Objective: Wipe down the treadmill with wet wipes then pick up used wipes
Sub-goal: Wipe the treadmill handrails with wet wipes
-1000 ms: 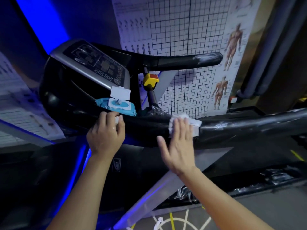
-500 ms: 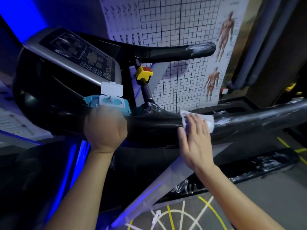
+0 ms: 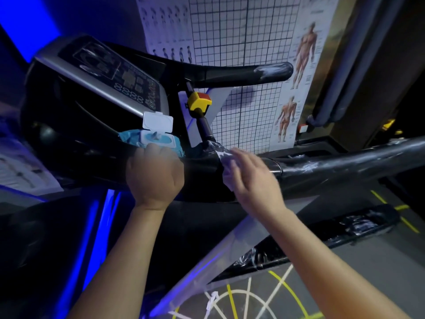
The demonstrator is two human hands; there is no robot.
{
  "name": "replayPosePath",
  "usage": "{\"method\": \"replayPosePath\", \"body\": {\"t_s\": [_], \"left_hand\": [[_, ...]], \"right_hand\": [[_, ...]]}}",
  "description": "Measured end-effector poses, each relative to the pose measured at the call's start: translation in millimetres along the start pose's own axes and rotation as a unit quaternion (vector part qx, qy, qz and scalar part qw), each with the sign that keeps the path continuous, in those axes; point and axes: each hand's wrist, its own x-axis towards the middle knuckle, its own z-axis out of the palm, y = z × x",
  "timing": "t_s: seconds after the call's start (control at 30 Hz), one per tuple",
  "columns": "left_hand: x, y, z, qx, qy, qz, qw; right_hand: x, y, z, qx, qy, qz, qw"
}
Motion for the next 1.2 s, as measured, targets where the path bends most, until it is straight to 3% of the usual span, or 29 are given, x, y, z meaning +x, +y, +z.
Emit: {"method": "replayPosePath", "body": {"t_s": [0.1,0.27,0.4,0.6,0.77,1.0,1.2], "left_hand": [[-0.2,-0.8,0.6,-0.004,-0.002,0.002,1.0],[-0.8,-0.3,0.2,-0.009,-0.014,0.001,1.0],[-0.6,-1.1,-1.0,-0.014,-0.009,0.004,1.0],[-1.5,-0.3,-0.8,-0.006,-0.005,0.003,1.0],[-2.6,1.1,0.2,0.008,-0.011,-0.006,1.0],[-3.3,-0.1,-2.7,0.009,-0.033,0.005,0.999],[-5.4,-3.0,-3.0,0.012,-0.027,0.026,0.999]], "right_hand": [[1.8,-7.1,37.3,-0.092,0.031,-0.019,0.995],[6.2,-30.2,56.4,-0.084,0.09,-0.045,0.991],[-7.4,1.6,50.2,-0.108,0.1,-0.081,0.986],[-24.4,87.7,3.6,-0.165,0.087,-0.014,0.982],[-22.5,71.8,20.5,-0.146,0.144,0.033,0.978],[-45.0,-17.5,87.7,-0.049,0.131,-0.078,0.987],[-81.7,4.3,136.5,-0.175,0.125,-0.195,0.957]]}}
